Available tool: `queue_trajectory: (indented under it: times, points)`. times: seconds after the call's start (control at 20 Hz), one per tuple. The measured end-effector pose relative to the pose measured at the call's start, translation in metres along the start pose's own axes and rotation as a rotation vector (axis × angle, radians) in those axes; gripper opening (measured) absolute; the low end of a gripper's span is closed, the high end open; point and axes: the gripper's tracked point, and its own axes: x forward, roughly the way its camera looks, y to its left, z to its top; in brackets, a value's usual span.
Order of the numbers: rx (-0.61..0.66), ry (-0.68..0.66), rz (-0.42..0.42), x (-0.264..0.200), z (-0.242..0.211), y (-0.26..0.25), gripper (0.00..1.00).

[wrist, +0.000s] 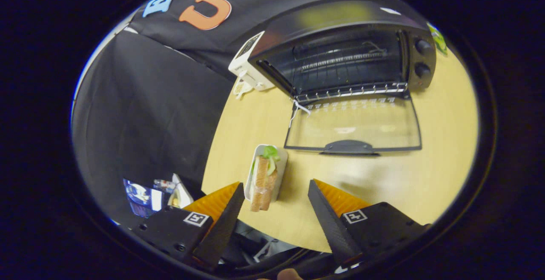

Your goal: Open the toaster oven, put the food inside, and close the toaster oven door.

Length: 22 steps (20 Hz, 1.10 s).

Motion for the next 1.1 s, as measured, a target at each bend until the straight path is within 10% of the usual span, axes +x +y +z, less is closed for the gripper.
queue_trajectory:
  times: [0.4, 0.65, 1.1]
  points:
    - [0.102, 0.116, 0.079, 0.051, -0.017, 0.012, 0.87]
    - [0.133, 0.130, 0.087, 0.060, -0.013, 0.006, 0.43]
    - [0.148, 0.153, 0.131, 0.056, -0.014, 0.012, 0.26]
